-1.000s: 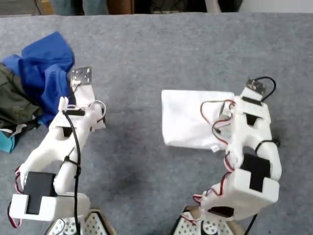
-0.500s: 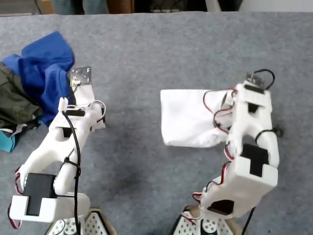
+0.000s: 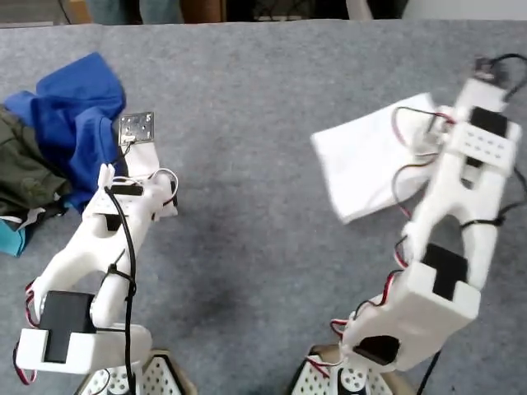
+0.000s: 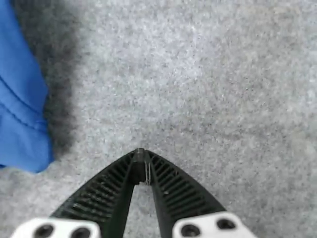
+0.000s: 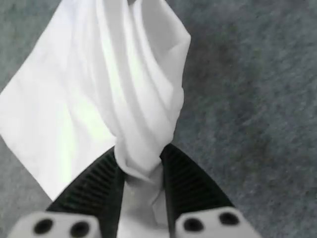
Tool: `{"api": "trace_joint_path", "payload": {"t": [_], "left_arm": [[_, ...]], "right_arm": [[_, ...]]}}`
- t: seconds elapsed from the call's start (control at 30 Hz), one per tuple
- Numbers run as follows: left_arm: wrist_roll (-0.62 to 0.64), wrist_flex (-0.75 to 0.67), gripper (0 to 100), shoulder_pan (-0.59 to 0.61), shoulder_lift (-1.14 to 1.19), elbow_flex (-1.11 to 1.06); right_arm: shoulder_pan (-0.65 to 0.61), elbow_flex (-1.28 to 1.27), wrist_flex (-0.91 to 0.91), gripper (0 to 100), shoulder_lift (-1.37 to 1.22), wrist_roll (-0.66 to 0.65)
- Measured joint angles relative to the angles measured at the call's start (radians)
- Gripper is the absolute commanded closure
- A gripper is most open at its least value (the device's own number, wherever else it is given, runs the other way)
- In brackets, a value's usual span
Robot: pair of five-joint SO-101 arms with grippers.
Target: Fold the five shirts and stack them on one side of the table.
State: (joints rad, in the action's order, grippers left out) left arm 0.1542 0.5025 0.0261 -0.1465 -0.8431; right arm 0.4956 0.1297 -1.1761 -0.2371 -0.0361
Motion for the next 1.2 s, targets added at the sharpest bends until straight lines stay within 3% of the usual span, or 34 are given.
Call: {"api": "trace_joint_path", "payload": {"t": [0.3, 0.5, 0.57, 0.67, 0.77, 0.97, 1.1, 1.2], "left_arm": [[0.000, 0.000, 97, 0.000, 0.000, 0.000], [0.000, 0.000, 97, 0.000, 0.000, 0.000], [-0.021, 0.000, 97, 0.000, 0.000, 0.000], [-0.109, 0.049, 97, 0.014, -0.025, 0.015], [-0.135, 0.224, 95, 0.087, -0.110, 0.132], [-0.196, 0.632, 77, 0.396, -0.290, 0.526], [-0.216, 0.637, 77, 0.646, -0.308, 0.666], [-0.216, 0.532, 77, 0.732, -0.215, 0.620]], "right_arm": [[0.124, 0.000, 0.160, 97.1, -0.083, -0.112], [0.129, 0.000, 0.118, 63.4, -0.123, -0.126], [0.140, 0.017, 0.080, 58.3, -0.121, -0.135], [0.138, 0.081, -0.003, 61.6, -0.098, -0.143], [0.138, 0.155, -0.080, 71.5, -0.046, -0.150], [0.072, 0.255, -0.215, 98.9, 0.029, -0.152], [0.002, 0.259, -0.273, 92.3, 0.044, -0.152], [-0.041, 0.259, -0.293, 92.0, 0.044, -0.153]]}}
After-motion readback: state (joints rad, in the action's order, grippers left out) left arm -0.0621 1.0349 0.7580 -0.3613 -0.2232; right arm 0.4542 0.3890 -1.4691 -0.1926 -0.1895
